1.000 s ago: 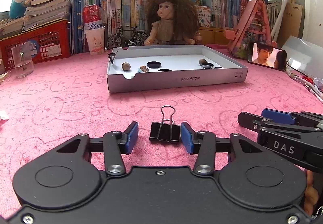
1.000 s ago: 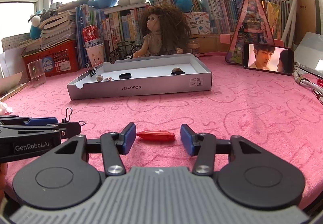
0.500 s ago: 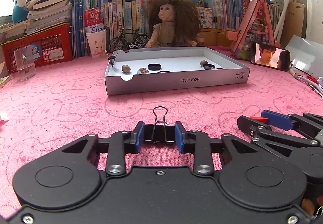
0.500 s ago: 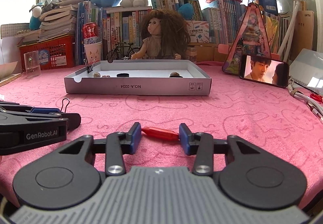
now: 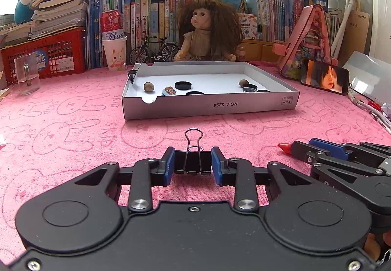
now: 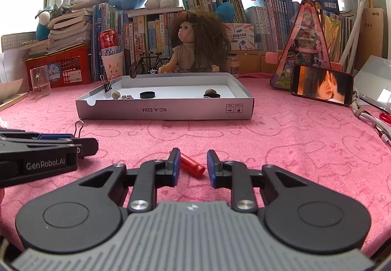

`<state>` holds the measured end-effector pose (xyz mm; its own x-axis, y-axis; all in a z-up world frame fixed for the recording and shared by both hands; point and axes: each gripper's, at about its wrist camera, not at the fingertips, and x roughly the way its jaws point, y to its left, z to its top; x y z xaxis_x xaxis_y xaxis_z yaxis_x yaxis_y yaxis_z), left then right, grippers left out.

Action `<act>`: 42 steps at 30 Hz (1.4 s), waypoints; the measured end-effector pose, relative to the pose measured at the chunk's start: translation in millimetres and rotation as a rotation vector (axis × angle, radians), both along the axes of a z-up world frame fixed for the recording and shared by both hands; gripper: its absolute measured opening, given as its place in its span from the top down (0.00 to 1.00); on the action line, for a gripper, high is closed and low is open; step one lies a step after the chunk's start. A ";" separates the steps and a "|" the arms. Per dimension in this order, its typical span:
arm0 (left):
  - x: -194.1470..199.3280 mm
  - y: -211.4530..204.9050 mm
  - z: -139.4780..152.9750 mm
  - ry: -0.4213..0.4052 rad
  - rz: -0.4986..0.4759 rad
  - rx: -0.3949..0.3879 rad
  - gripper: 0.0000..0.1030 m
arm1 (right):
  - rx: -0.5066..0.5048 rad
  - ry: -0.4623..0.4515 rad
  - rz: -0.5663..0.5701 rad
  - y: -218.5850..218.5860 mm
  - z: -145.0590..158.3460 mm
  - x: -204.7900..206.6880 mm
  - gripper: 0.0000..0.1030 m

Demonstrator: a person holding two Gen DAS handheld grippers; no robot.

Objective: Organize rigid objects
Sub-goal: 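Carry the binder clip into the tray with the left tool while the right carries the red marker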

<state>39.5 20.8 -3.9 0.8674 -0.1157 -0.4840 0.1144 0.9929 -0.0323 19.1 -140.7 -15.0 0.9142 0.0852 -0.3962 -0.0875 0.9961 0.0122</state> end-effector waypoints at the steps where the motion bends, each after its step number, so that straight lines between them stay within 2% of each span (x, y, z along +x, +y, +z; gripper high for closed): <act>1: 0.4 0.7 -0.3 0.003 0.002 -0.001 0.71 | -0.008 0.000 -0.001 -1.5 0.2 -1.2 0.61; 2: 0.9 1.3 -0.6 0.006 0.005 -0.004 0.71 | -0.015 -0.001 0.001 -3.6 0.4 -2.5 0.53; 10: 2.6 4.8 -2.7 0.018 0.020 -0.010 0.71 | -0.081 0.007 -0.073 -28.0 -0.2 -1.7 0.50; 14: 3.5 4.4 -2.9 0.022 0.025 -0.013 0.71 | -0.048 0.013 -0.108 -38.3 2.5 -2.2 0.50; 17: 3.5 3.7 -2.8 0.022 0.027 -0.014 0.71 | 0.017 0.010 -0.083 -39.7 7.0 -9.6 0.50; 22: 3.3 4.1 -2.5 0.022 0.028 -0.016 0.71 | -0.023 0.023 -0.005 -21.4 5.3 -13.4 0.50; 29: 3.3 5.4 -3.5 0.023 0.036 -0.017 0.71 | -0.057 0.044 -0.049 -20.3 1.6 4.1 0.50; 42: 4.1 5.7 -3.8 0.023 0.038 -0.019 0.71 | -0.084 0.065 -0.047 -21.9 2.1 27.6 0.44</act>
<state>43.6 26.5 -7.7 0.8600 -0.0921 -0.5019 0.0752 0.9957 -0.0538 46.8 -162.6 -12.9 0.8884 0.0071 -0.4590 -0.0428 0.9968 -0.0675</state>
